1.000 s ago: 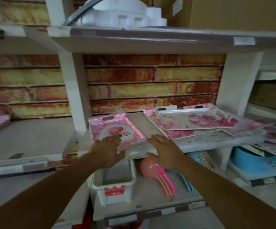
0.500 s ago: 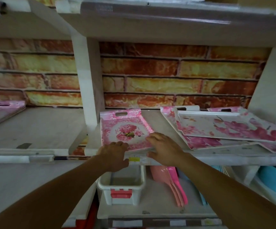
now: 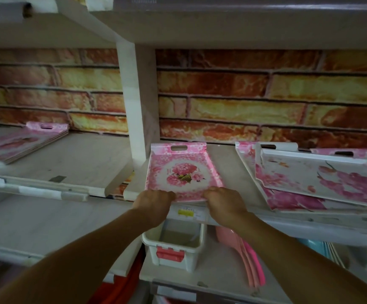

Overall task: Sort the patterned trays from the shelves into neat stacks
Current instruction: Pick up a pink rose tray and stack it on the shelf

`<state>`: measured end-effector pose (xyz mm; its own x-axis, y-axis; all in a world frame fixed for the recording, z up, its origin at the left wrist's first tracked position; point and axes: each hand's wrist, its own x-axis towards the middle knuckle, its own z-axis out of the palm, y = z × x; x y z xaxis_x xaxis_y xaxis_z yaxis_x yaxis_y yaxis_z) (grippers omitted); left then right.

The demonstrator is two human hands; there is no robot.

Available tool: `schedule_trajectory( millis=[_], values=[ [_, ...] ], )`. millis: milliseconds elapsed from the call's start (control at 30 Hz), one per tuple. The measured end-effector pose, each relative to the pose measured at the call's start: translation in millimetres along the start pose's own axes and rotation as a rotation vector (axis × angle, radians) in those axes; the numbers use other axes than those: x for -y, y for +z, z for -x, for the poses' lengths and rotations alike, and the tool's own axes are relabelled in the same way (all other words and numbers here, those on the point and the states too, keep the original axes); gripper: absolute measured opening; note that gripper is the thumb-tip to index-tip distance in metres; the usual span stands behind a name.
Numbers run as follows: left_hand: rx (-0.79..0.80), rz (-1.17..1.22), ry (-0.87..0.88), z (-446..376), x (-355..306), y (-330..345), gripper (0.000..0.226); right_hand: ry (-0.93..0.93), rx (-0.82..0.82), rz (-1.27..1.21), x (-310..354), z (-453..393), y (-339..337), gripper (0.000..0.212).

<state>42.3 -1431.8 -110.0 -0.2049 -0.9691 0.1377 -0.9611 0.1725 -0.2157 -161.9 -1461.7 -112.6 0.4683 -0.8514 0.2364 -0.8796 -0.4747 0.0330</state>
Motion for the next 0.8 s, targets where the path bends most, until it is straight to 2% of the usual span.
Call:
schedule_trajectory(
  millis=[400,800],
  values=[
    [-0.065,-0.063,-0.019,12.6,-5.5,-22.0,0.026,-0.03,-0.07,0.01,1.7,17.2,-21.8,0.035],
    [-0.092,-0.075,-0.101,65.4,-41.3,-47.7,0.025,-0.132,-0.117,-0.009,-2.6,70.0,-47.9,0.031]
  ],
)
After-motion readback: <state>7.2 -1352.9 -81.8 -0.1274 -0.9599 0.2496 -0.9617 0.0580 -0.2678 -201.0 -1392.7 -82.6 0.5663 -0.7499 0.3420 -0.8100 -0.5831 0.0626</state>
